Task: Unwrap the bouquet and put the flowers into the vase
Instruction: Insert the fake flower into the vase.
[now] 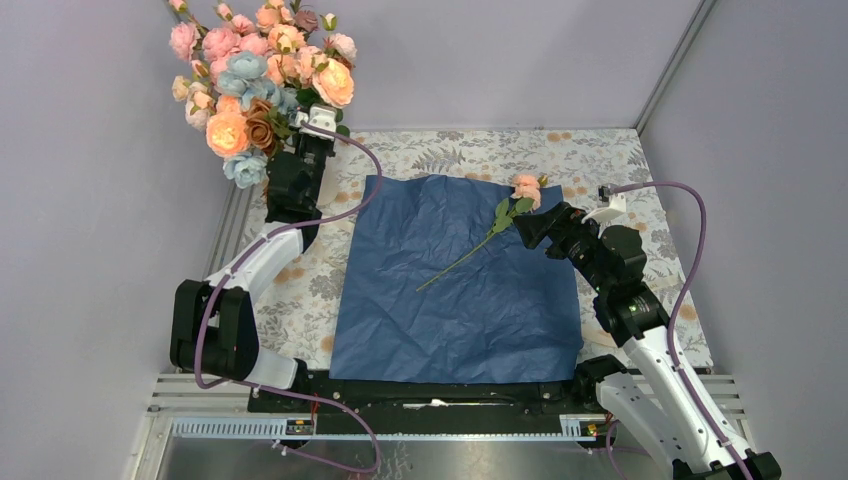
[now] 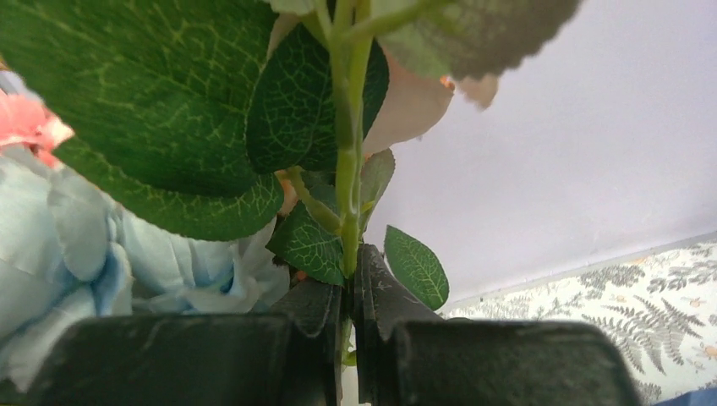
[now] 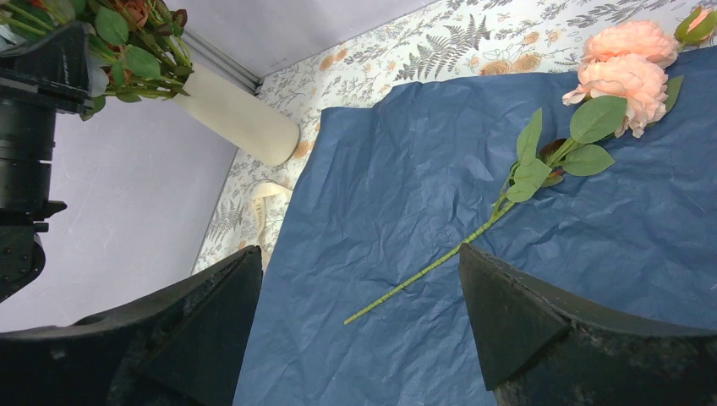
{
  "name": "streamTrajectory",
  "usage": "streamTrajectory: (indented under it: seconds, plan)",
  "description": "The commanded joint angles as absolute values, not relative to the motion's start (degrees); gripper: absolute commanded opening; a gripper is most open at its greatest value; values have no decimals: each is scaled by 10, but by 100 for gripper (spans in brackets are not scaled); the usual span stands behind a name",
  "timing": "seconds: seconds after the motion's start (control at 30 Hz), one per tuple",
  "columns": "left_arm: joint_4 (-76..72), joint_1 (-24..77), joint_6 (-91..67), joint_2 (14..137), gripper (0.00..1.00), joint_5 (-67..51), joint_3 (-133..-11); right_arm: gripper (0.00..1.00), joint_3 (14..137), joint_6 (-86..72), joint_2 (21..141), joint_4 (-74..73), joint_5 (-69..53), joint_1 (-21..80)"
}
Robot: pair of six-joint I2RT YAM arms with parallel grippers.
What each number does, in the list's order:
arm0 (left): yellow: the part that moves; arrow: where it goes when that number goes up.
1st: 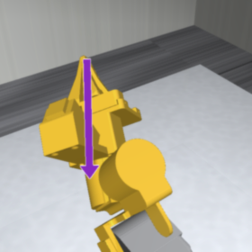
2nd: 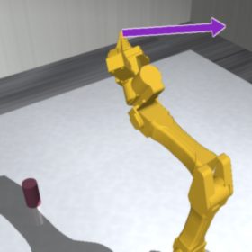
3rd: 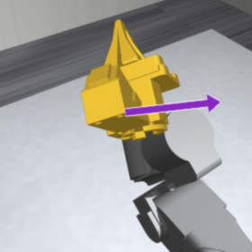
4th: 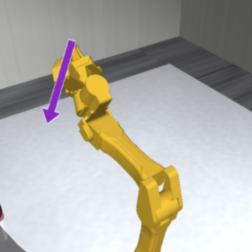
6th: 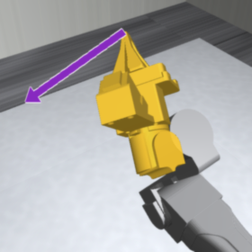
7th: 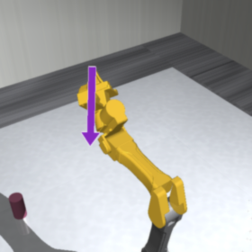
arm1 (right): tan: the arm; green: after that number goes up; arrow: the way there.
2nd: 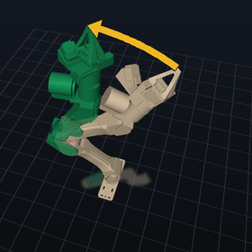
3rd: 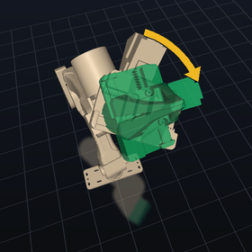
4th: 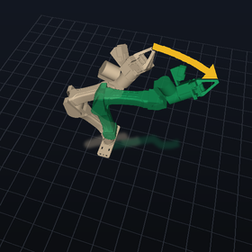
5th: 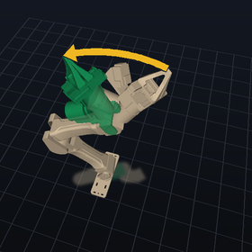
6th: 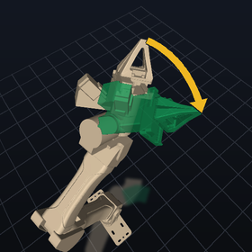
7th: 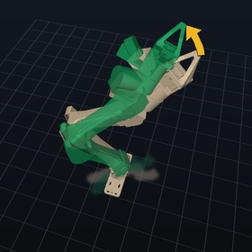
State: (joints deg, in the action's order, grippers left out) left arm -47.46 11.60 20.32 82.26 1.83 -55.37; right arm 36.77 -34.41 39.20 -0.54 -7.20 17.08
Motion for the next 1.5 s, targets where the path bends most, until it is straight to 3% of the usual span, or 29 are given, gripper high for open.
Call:
streamTrajectory:
  seconds: [0.0,0.13,0.27,0.53,0.83,1.2,1.47]
  plan:
    - [-397,102,178,849,0,69,-559,92,368,-349,390,16,-89,167]
    - [-380,102,170,839,0,68,-563,92,368,-351,389,17,-91,167]
    - [-381,102,171,829,6,70,-562,92,368,-351,391,17,-94,167]
    - [-375,102,176,816,28,69,-558,92,366,-354,390,18,-98,167]
    - [-362,103,164,782,46,62,-542,92,364,-353,389,18,-100,167]
    - [-304,116,132,723,88,59,-511,92,355,-353,379,18,-109,167]
    - [-181,161,134,679,95,49,-529,92,353,-344,374,4,-106,167]
